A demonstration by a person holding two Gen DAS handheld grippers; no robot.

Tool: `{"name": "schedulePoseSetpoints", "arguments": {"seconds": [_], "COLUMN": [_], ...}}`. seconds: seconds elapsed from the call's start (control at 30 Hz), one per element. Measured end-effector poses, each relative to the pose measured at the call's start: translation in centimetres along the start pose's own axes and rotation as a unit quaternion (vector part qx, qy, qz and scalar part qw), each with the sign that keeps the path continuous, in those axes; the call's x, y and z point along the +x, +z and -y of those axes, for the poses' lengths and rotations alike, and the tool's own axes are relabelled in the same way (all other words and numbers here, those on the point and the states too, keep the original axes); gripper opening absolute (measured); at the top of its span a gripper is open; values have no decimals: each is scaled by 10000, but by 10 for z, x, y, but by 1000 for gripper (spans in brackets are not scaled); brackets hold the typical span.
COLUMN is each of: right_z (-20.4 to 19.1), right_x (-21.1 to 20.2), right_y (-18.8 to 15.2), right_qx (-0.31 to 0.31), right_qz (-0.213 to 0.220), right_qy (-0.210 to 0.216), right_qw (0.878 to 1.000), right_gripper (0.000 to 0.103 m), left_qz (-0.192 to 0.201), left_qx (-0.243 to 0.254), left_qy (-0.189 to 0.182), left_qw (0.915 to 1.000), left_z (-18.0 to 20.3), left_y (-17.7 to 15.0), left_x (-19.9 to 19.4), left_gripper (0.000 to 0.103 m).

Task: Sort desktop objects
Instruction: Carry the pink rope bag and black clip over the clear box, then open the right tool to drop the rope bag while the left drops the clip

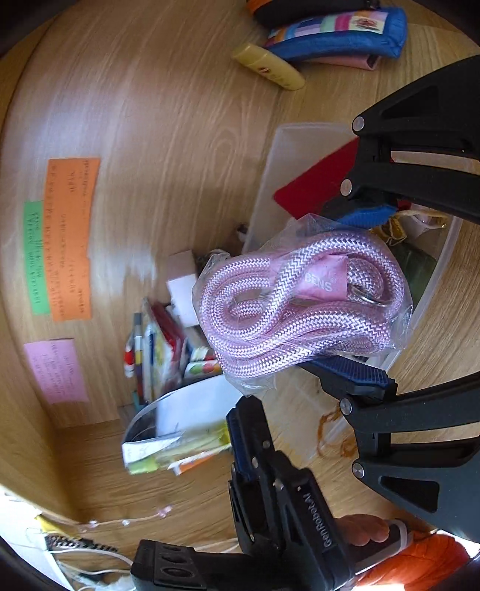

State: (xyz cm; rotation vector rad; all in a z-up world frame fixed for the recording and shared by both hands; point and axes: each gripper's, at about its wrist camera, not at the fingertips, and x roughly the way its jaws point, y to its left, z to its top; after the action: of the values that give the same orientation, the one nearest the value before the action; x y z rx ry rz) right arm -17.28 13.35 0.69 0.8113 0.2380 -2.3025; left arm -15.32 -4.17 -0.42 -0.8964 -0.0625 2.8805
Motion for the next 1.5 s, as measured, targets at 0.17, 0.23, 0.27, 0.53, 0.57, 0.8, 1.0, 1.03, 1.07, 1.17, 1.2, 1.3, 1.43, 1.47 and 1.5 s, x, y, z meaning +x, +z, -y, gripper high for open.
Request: {"name": "schedulePoseSetpoints", "arguments": {"seconds": [0.17, 0.23, 0.27, 0.53, 0.57, 0.8, 1.0, 1.03, 1.07, 1.17, 1.2, 1.3, 1.43, 1.47, 1.5], "right_z": [3, 3, 1, -9, -10, -12, -13, -13, -12, -10, -9, -8, -4, -4, -4], "right_x": [13, 17, 19, 22, 22, 21, 19, 18, 17, 12, 11, 8, 6, 4, 1], "right_y": [-7, -10, -11, -15, -15, -15, -15, -14, -14, -11, -11, -9, -8, -7, -6], "right_qx": [-82, -51, -79, -362, -391, -480, -506, -503, -484, -391, -382, -344, -194, -184, -184], "right_qz": [-87, -163, -171, -109, -96, -64, -38, -25, -13, 73, 109, 144, 170, 223, 286], "right_qy": [-221, -222, -263, -558, -588, -743, -851, -870, -871, -926, -977, -1050, -1153, -1197, -1241], "right_qw": [9997, 9996, 9995, 9977, 9975, 9961, 9951, 9949, 9950, 9949, 9944, 9938, 9930, 9924, 9917], "right_gripper": [56, 56, 56, 57, 57, 58, 65, 67, 70, 84, 86, 87, 98, 100, 101], "left_qz": [-204, -250, -250, -163, -173, -140, -42, -37, -34, 43, 92, 238, 434, 460, 478], "left_qx": [155, 219, 264, 441, 451, 511, 541, 497, 449, 260, 199, 33, -252, -295, -317], "left_qy": [131, 172, 214, 383, 387, 456, 565, 568, 557, 554, 548, 556, 525, 526, 528], "left_qw": [9996, 9993, 9991, 9982, 9981, 9976, 9969, 9971, 9974, 9981, 9983, 9982, 9974, 9971, 9970], "left_z": [6, 9, 10, 13, 13, 16, 16, 14, 12, 4, 2, -4, -13, -14, -15], "left_y": [-9, -12, -13, -17, -17, -17, -16, -15, -14, -11, -10, -7, -4, -4, -4], "left_x": [15, 18, 20, 17, 17, 17, 13, 12, 12, 6, 4, -4, -12, -14, -14], "left_gripper": [19, 19, 19, 19, 19, 45, 56, 59, 61, 71, 76, 84, 95, 96, 97]}}
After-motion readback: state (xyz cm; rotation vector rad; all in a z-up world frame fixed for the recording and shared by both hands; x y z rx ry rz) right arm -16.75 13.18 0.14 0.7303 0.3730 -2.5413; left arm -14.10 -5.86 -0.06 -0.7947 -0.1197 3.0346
